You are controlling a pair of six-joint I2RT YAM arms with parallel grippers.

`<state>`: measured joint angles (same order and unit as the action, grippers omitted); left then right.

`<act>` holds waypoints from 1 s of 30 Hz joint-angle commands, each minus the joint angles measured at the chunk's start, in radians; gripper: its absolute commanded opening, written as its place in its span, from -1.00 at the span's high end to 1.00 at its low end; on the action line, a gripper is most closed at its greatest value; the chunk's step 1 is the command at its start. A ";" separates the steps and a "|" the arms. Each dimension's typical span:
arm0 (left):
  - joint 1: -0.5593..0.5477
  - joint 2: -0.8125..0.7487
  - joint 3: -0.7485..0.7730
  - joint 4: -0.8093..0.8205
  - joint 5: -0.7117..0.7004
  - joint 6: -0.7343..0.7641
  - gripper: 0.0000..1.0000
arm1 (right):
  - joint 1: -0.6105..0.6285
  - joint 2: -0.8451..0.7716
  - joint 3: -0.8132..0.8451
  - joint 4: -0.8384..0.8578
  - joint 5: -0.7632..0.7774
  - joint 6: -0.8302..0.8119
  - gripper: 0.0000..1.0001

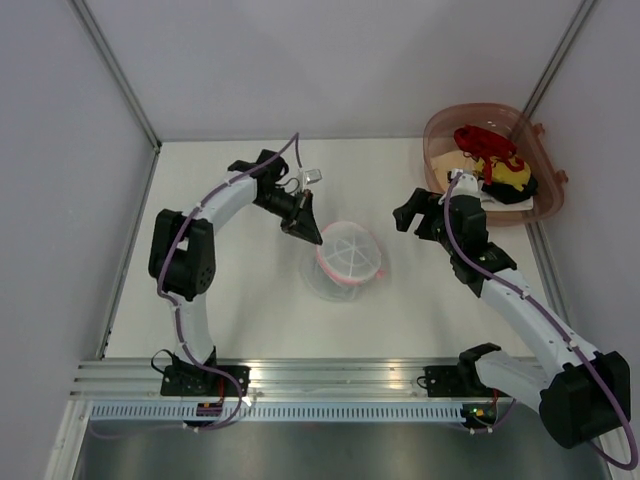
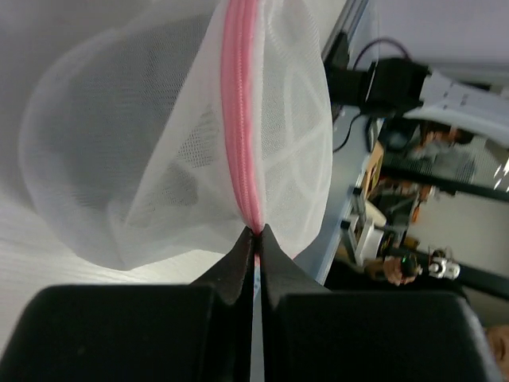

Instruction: Unzip the laundry bag and remove the bra

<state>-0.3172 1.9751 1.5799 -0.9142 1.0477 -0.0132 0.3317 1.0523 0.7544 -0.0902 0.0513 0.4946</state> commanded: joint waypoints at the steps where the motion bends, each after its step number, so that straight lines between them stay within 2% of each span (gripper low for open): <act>1: -0.087 0.020 0.043 -0.228 -0.056 0.268 0.95 | -0.002 0.008 0.026 0.020 0.027 0.012 -0.96; 2: -0.104 0.043 0.046 -0.245 -0.101 0.257 0.95 | -0.002 0.011 0.023 0.020 0.006 0.015 -0.96; 3: -0.121 0.057 0.051 -0.255 -0.214 0.243 0.95 | -0.003 0.014 0.019 0.021 -0.022 0.019 -0.96; 7: -0.209 0.110 0.037 -0.269 -0.428 0.205 0.95 | -0.003 0.052 -0.044 0.081 -0.218 0.054 -0.96; 9: -0.217 0.107 0.009 -0.233 -0.439 0.202 0.95 | -0.003 0.066 -0.070 0.086 -0.326 0.071 -0.95; 11: -0.217 0.097 -0.021 -0.201 -0.471 0.179 0.95 | -0.003 0.074 -0.122 0.161 -0.428 0.094 -0.91; 14: -0.217 0.054 -0.043 -0.131 -0.572 0.113 0.95 | -0.002 0.029 -0.199 0.213 -0.485 0.114 -0.81; 21: -0.195 -0.025 -0.040 -0.025 -0.662 -0.008 0.96 | 0.004 -0.175 -0.196 0.093 -0.534 0.033 -0.59; 25: -0.194 -0.028 -0.014 0.000 -0.673 -0.066 0.96 | 0.033 -0.183 -0.141 -0.017 -0.614 0.009 -0.48; 30: -0.195 -0.064 0.035 0.003 -0.676 -0.085 0.96 | 0.067 -0.146 -0.153 0.006 -0.599 0.051 -0.47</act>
<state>-0.5121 1.9751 1.5528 -0.9470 0.4042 -0.0383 0.3836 0.8768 0.5846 -0.0750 -0.5209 0.5365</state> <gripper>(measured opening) 0.027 0.733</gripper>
